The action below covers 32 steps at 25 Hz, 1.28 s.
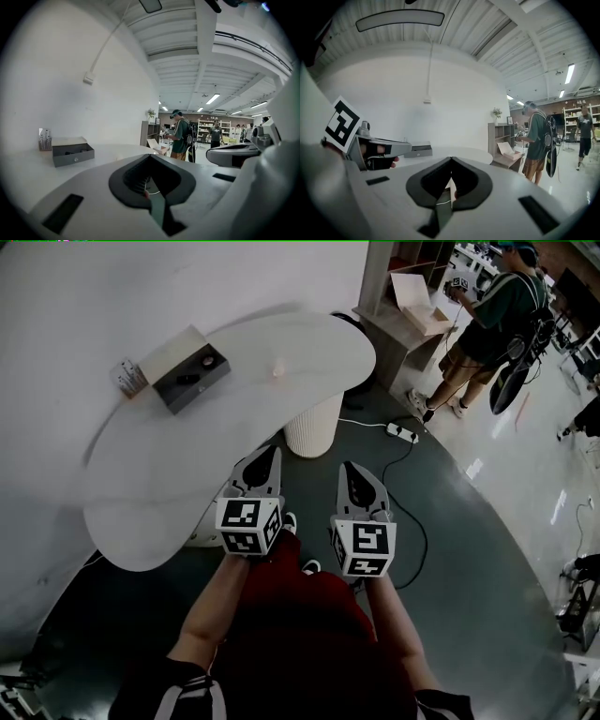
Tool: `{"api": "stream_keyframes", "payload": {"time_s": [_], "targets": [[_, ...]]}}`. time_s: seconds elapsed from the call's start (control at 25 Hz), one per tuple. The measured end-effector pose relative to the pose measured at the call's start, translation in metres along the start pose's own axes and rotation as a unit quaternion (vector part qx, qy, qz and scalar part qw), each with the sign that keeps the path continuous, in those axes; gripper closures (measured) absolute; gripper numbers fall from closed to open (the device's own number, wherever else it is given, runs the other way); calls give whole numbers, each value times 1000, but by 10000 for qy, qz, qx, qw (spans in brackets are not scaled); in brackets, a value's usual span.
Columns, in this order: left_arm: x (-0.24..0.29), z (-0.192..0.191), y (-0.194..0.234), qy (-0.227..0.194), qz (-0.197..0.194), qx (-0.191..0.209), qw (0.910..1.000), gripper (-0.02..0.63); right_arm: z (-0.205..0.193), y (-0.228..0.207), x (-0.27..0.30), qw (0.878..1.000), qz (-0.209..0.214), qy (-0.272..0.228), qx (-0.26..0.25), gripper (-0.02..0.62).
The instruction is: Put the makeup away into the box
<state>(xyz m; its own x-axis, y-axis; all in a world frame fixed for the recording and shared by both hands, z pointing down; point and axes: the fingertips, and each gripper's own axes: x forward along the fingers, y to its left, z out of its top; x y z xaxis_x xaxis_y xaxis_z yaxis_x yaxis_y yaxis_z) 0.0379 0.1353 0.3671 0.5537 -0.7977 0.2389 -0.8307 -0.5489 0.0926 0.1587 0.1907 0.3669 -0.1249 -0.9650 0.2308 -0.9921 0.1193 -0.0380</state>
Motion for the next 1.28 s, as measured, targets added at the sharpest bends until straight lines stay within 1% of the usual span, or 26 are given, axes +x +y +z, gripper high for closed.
{"api": "stream_keyframes", "payload": {"time_s": [0.2, 0.36, 0.52, 0.68, 0.8, 1.12, 1.28], "targets": [[12, -2, 9, -21, -14, -142, 9999, 584, -4, -6, 15, 10000, -72, 34, -40, 581], [27, -7, 18, 9, 22, -199, 9998, 584, -5, -13, 31, 9999, -50, 59, 89, 581], [49, -5, 30, 0, 61, -229, 9997, 584, -5, -26, 54, 9998, -88, 112, 134, 581], [75, -4, 40, 73, -59, -230, 9997, 584, -1, -37, 80, 9996, -152, 195, 113, 581], [96, -1, 54, 96, -51, -233, 9997, 584, 1, -38, 105, 9995, -128, 253, 99, 581], [151, -6, 93, 410, 64, -233, 9989, 583, 2, -35, 165, 9988, 10, 482, -9, 581], [175, -12, 109, 575, 123, -258, 9979, 578, 2, -39, 188, 9982, 5, 594, -89, 581]]}}
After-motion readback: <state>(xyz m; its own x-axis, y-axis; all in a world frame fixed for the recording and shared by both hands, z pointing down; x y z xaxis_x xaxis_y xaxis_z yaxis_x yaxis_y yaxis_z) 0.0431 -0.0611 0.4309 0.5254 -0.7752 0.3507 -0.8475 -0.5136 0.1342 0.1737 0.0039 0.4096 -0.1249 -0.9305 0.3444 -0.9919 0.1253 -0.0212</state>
